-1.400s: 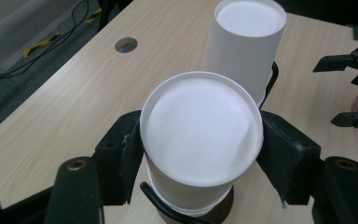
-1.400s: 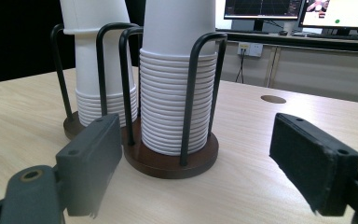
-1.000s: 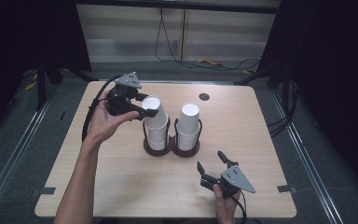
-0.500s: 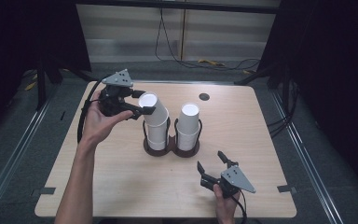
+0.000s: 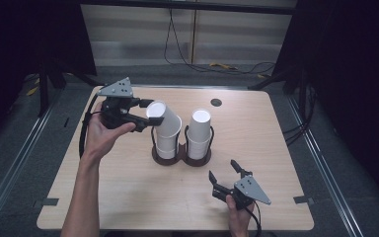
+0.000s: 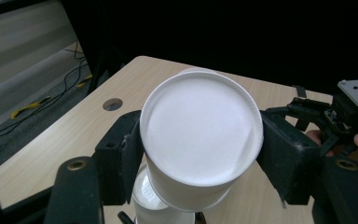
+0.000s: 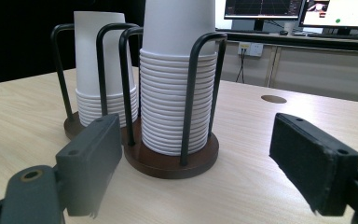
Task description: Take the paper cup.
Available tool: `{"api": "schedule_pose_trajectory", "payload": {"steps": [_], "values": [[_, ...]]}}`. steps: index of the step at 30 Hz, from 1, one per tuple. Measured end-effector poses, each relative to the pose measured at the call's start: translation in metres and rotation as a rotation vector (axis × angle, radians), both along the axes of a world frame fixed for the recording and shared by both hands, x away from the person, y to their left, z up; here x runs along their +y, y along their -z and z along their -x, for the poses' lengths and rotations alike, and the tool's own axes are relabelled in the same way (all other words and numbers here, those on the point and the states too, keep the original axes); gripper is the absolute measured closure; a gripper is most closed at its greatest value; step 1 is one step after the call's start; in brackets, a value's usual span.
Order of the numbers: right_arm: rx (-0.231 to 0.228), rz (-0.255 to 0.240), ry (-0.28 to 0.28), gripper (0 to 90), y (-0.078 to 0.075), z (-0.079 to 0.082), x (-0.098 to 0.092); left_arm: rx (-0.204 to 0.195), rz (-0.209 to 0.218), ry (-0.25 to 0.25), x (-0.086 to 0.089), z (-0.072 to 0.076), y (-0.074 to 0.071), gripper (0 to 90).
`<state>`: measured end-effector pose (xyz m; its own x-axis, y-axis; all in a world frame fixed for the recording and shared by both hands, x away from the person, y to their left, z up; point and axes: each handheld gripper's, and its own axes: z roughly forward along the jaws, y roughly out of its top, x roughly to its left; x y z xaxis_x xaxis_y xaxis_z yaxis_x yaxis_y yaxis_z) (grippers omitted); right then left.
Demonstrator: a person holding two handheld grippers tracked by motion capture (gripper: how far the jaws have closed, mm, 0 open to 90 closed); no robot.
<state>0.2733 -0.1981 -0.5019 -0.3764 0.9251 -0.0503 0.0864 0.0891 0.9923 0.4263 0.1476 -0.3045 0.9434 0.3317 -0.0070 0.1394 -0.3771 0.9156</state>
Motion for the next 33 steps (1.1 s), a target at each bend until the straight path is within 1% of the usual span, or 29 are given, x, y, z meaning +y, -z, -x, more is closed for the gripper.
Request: {"api": "schedule_pose_trajectory", "payload": {"steps": [1, 2, 3, 4, 8, 11, 13, 14, 16, 17, 18, 20, 22, 25, 27, 28, 29, 31, 33], "values": [[0.000, -0.001, 0.000, 16.6, 0.000, 0.000, 0.000, -0.007, 0.000, 0.008, 0.000, 0.001, 0.001, 35.2], [0.000, -0.001, 0.000, 16.6, 0.000, 0.000, 0.000, -0.006, 0.002, 0.009, 0.001, 0.002, 0.002, 35.2], [0.000, -0.002, 0.000, 16.6, 0.000, 0.000, 0.000, -0.003, 0.015, 0.012, 0.001, 0.004, 0.002, 35.2], [-0.001, -0.001, 0.000, 16.5, 0.000, 0.000, 0.000, -0.010, 0.022, 0.019, 0.001, 0.005, 0.003, 35.2], [-0.002, -0.003, 0.001, 16.4, 0.000, 0.000, 0.000, -0.008, 0.053, 0.035, 0.004, 0.010, 0.005, 35.2], [0.001, -0.003, -0.011, 16.2, 0.000, 0.000, -0.001, -0.008, 0.055, 0.043, 0.004, 0.013, 0.008, 35.2], [0.007, -0.010, -0.013, 16.1, 0.000, -0.001, -0.002, -0.007, 0.059, 0.049, 0.005, 0.016, 0.010, 35.2], [0.017, -0.021, -0.025, 16.0, 0.000, -0.001, -0.002, -0.005, 0.062, 0.052, 0.005, 0.017, 0.012, 35.2], [0.021, -0.027, -0.035, 15.5, 0.000, -0.002, -0.003, 0.003, 0.056, 0.060, 0.004, 0.020, 0.015, 35.2], [0.022, -0.030, -0.044, 15.0, 0.000, -0.002, -0.003, 0.006, 0.053, 0.071, 0.004, 0.021, 0.018, 35.2], [0.033, -0.037, -0.059, 14.2, -0.001, -0.002, -0.003, 0.012, 0.056, 0.072, 0.003, 0.022, 0.020, 35.2], [0.038, -0.045, -0.073, 13.4, -0.001, -0.002, -0.003, 0.023, 0.045, 0.085, 0.002, 0.023, 0.026, 35.2], [0.052, -0.053, -0.108, 13.2, -0.001, -0.002, -0.002, 0.027, 0.039, 0.085, 0.001, 0.024, 0.030, 35.2], [0.067, -0.056, -0.151, 13.1, -0.003, -0.002, 0.000, 0.035, 0.054, 0.099, 0.002, 0.026, 0.036, 35.2], [0.073, -0.060, -0.181, 13.1, -0.005, -0.002, 0.001, 0.040, 0.047, 0.102, 0.002, 0.028, 0.039, 35.2], [0.078, -0.073, -0.198, 13.1, -0.007, -0.002, 0.002, 0.039, 0.041, 0.104, 0.002, 0.029, 0.041, 35.2], [0.080, -0.081, -0.215, 13.0, -0.009, -0.001, 0.003, 0.038, 0.035, 0.105, 0.002, 0.031, 0.042, 35.2], [0.074, -0.084, -0.253, 13.0, -0.012, -0.001, 0.007, 0.048, 0.054, 0.124, 0.001, 0.034, 0.048, 35.2], [0.071, -0.081, -0.271, 13.0, -0.014, -0.001, 0.011, 0.050, 0.043, 0.129, -0.001, 0.036, 0.053, 35.2]]}}
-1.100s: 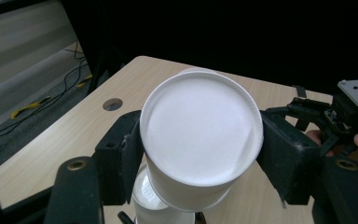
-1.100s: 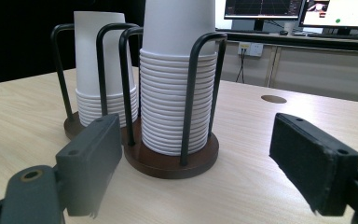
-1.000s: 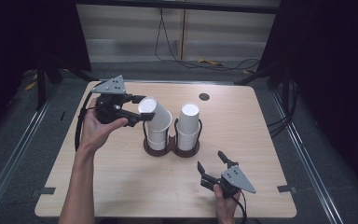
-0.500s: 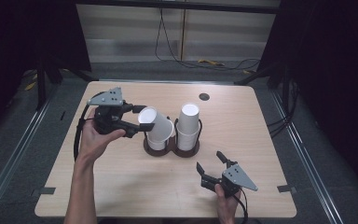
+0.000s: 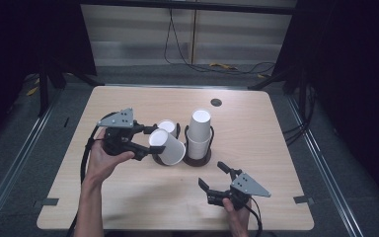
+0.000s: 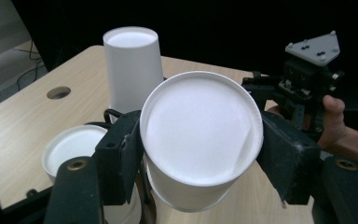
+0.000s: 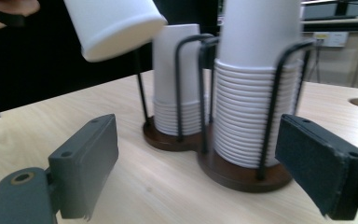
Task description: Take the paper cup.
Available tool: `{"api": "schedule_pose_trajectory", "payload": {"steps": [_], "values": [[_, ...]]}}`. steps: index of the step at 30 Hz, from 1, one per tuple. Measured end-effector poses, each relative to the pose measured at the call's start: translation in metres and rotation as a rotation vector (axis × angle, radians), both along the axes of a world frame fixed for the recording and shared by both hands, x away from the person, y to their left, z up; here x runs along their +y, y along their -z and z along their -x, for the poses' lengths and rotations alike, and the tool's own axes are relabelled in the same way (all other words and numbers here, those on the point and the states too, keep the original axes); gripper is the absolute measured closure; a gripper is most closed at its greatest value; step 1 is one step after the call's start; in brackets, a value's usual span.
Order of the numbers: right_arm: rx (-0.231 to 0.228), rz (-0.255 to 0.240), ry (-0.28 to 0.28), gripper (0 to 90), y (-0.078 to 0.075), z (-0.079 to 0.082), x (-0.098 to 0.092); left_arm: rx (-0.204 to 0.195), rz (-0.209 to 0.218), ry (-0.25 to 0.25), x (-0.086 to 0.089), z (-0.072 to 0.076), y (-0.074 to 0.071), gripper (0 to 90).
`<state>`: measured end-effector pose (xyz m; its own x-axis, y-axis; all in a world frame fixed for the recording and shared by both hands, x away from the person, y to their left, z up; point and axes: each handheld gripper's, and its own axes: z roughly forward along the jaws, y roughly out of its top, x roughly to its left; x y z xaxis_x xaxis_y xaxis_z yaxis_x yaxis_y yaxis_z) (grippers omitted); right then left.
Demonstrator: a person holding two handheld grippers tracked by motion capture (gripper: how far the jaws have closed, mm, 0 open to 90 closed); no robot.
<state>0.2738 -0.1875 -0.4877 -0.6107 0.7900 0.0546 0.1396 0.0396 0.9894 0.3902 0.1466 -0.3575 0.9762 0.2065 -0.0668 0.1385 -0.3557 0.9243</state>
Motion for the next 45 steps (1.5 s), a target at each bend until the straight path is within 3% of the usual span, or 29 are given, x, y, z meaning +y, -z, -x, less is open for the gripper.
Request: {"api": "schedule_pose_trajectory", "payload": {"steps": [6, 18, 26, 29, 39, 43, 45], "values": [[-0.002, 0.001, -0.105, 13.1, -0.004, -0.001, 0.012, 0.026, -0.003, 0.005, -0.005, 0.007, 0.021, 35.2], [0.013, 0.017, -0.231, 13.1, -0.007, -0.007, 0.027, 0.090, -0.004, 0.057, -0.017, 0.013, 0.051, 35.2], [0.012, 0.020, -0.305, 12.9, -0.008, -0.014, 0.036, 0.108, 0.008, 0.109, -0.026, 0.019, 0.057, 35.2], [0.021, 0.028, -0.314, 12.9, -0.007, -0.017, 0.040, 0.122, 0.024, 0.132, -0.029, 0.021, 0.059, 35.3], [0.042, 0.017, -0.345, 12.9, 0.000, -0.025, 0.050, 0.121, 0.019, 0.150, -0.035, 0.023, 0.059, 35.2], [0.053, 0.026, -0.347, 15.7, 0.001, -0.025, 0.051, 0.138, 0.052, 0.159, -0.032, 0.022, 0.060, 35.2], [0.044, 0.041, -0.352, 22.0, 0.001, -0.024, 0.051, 0.138, 0.053, 0.158, -0.030, 0.021, 0.060, 35.2]]}}
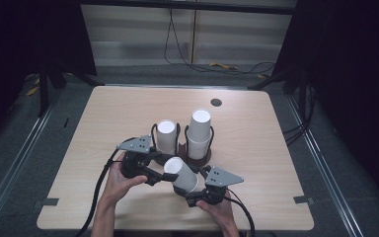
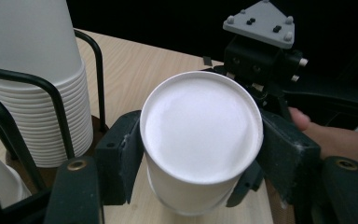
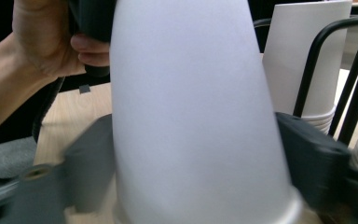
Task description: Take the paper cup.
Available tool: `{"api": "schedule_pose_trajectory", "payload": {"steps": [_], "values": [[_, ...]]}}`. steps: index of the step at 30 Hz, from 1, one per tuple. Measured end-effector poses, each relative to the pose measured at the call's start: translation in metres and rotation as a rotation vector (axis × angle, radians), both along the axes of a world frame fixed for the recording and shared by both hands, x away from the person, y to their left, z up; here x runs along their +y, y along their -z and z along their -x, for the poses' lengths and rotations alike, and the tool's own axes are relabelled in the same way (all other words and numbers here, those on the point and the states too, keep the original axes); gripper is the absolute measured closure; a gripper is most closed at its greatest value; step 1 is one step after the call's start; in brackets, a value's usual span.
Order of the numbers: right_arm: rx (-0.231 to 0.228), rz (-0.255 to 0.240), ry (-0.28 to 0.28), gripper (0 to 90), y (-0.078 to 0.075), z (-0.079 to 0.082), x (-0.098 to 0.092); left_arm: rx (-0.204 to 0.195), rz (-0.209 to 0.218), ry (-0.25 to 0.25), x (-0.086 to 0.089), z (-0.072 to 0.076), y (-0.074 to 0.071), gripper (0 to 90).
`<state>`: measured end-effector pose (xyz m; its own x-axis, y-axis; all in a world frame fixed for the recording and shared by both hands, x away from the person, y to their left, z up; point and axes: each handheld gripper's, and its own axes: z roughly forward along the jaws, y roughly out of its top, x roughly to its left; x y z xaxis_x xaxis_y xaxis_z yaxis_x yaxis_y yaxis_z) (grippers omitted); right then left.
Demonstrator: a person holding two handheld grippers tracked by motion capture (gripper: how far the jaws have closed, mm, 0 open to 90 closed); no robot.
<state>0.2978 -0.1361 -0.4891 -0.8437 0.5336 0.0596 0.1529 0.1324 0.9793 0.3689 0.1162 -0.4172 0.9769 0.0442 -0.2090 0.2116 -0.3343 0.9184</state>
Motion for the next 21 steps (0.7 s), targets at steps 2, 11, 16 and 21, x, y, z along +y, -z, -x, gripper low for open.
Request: {"api": "schedule_pose_trajectory", "payload": {"steps": [2, 11, 16, 21], "values": [[-0.007, 0.002, -0.005, 22.9, 0.000, 0.001, 0.001, 0.004, 0.003, -0.001, 0.001, 0.000, 0.000, 35.2], [0.003, 0.032, -0.005, 25.4, -0.001, 0.001, 0.000, -0.010, 0.012, -0.017, 0.002, 0.001, 0.004, 34.6], [0.011, 0.027, -0.012, 25.6, -0.003, 0.001, -0.002, -0.005, -0.003, -0.021, -0.002, 0.002, 0.008, 24.4], [0.033, 0.049, -0.021, 25.9, -0.004, 0.002, -0.004, 0.005, 0.003, -0.025, -0.003, 0.002, 0.011, 18.6]]}}
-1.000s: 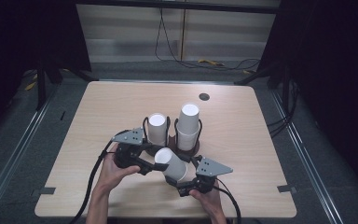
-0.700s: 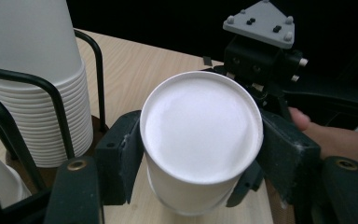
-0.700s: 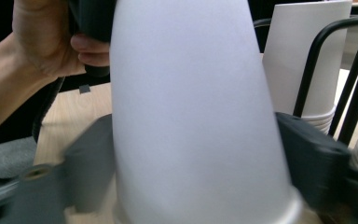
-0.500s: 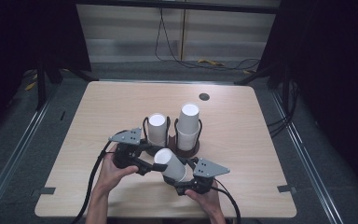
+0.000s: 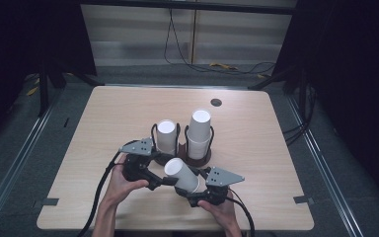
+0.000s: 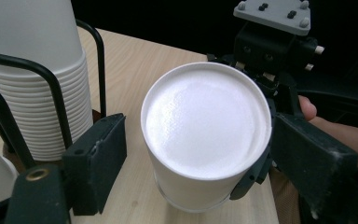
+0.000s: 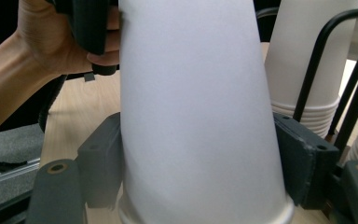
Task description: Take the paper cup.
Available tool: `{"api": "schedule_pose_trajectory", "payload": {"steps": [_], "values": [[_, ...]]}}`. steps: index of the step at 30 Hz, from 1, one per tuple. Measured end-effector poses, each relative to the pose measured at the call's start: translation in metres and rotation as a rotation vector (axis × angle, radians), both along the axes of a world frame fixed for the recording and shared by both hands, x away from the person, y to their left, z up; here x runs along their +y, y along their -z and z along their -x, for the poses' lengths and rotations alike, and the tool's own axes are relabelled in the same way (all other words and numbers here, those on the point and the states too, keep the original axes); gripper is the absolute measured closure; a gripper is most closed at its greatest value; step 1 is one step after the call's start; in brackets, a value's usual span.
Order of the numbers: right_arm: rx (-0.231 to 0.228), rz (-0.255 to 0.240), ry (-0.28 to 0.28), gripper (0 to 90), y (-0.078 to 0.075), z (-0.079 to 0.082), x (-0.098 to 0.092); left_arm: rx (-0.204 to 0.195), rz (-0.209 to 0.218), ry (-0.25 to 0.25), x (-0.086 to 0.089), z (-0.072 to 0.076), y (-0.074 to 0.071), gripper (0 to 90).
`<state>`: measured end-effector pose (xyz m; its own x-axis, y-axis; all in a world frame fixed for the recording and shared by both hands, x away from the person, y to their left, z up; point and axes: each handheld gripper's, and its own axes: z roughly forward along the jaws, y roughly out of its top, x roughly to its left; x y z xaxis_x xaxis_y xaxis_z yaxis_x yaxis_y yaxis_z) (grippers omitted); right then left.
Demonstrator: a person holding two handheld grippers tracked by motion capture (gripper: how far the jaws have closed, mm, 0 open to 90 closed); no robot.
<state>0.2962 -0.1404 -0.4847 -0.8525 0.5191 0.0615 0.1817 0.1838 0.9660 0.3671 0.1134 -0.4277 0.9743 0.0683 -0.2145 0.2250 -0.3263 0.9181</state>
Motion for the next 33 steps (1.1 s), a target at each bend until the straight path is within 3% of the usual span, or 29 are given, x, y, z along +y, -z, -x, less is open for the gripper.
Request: {"api": "schedule_pose_trajectory", "payload": {"steps": [3, 5, 10, 14, 16, 19, 28, 33], "values": [[0.009, 0.007, 0.004, 25.9, -0.001, 0.000, -0.001, -0.001, -0.001, -0.012, 0.002, 0.001, 0.000, 16.4], [0.012, 0.018, 0.009, 25.9, -0.002, -0.001, -0.003, -0.026, 0.000, -0.033, 0.005, 0.001, 0.001, 16.3], [0.022, 0.040, 0.020, 25.9, -0.005, -0.001, -0.008, -0.013, 0.058, -0.097, 0.013, 0.003, 0.003, 16.8], [0.024, 0.057, 0.032, 25.9, -0.009, -0.002, -0.012, -0.039, 0.072, -0.133, 0.019, 0.005, 0.004, 17.0], [0.019, 0.066, 0.032, 25.9, -0.011, -0.003, -0.013, -0.046, 0.061, -0.136, 0.021, 0.006, 0.005, 20.4], [0.025, 0.082, 0.032, 25.9, -0.014, -0.003, -0.015, -0.027, 0.054, -0.125, 0.023, 0.005, 0.005, 23.8], [0.038, 0.161, 0.017, 25.9, -0.021, -0.005, -0.015, -0.034, 0.006, -0.127, 0.022, 0.004, 0.007, 23.9], [0.053, 0.205, -0.003, 25.9, -0.024, -0.009, -0.014, -0.092, -0.028, -0.103, 0.023, 0.009, 0.005, 27.3]]}}
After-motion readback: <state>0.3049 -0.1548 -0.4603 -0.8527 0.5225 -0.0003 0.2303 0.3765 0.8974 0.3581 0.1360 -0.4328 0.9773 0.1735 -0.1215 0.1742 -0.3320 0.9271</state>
